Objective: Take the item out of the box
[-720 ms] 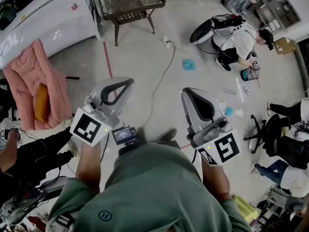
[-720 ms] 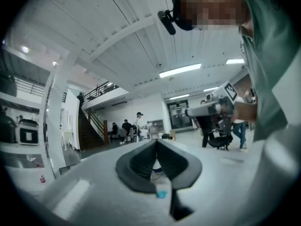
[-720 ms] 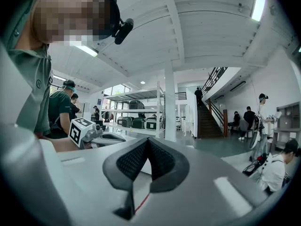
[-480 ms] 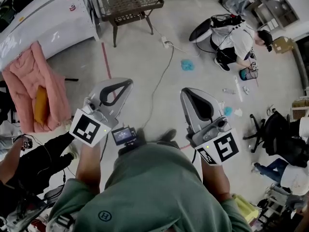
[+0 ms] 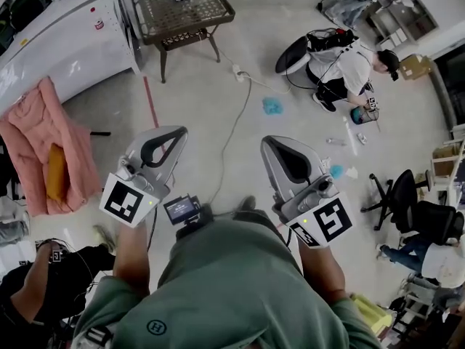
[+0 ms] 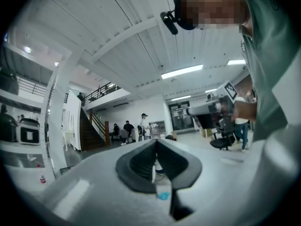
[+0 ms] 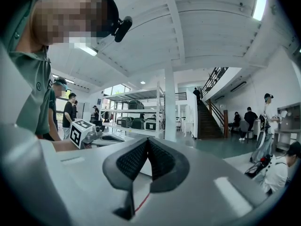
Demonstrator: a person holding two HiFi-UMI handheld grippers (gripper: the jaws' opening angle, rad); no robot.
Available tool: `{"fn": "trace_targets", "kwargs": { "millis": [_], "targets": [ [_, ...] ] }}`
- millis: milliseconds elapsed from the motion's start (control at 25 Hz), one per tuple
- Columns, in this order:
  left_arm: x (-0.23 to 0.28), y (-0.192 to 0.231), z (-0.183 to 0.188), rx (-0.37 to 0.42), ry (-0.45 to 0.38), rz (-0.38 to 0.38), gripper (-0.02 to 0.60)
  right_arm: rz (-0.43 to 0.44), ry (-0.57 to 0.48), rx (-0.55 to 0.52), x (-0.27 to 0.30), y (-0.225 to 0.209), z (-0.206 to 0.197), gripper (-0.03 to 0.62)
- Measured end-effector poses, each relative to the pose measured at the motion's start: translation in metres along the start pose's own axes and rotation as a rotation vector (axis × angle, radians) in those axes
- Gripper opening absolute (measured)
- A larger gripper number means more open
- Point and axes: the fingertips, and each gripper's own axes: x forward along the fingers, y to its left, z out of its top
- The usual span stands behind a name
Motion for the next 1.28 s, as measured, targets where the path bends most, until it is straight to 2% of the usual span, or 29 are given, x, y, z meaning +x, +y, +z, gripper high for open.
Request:
{"fn": "trace_targets", "kwargs": {
  "millis": [160, 360, 640, 880, 1120, 1280],
  "targets": [
    [0.016, -0.004, -0.001, 0.000, 0.016, 0.016, 0.005, 0.007, -0.008, 0.009, -0.004, -0.024, -0.004, 0.006],
    [0.051, 0.004, -0.006, 0.023, 0.054, 0.062, 0.005, 0.033, -0.025, 0.022, 0.000, -0.076, -0.015, 0.008],
    [0.135, 0.020, -0.009, 0.048, 0.123, 0.147, 0.005, 0.109, -0.037, 0.061, 0.007, -0.179, -0.028, 0.006],
    [0.225, 0.011, -0.007, 0.059, 0.171, 0.191, 0.005, 0.168, -0.032, 0.078, -0.007, -0.275, -0.038, 0.008],
    [0.288, 0.011, 0.009, 0.094, 0.182, 0.210, 0.005, 0.160, -0.068, 0.080, -0.025, -0.345, -0.034, 0.008],
    [0.315, 0.010, 0.025, 0.129, 0.174, 0.211, 0.005, 0.142, -0.082, 0.094, -0.038, -0.375, -0.033, 0.008]
  ]
}}
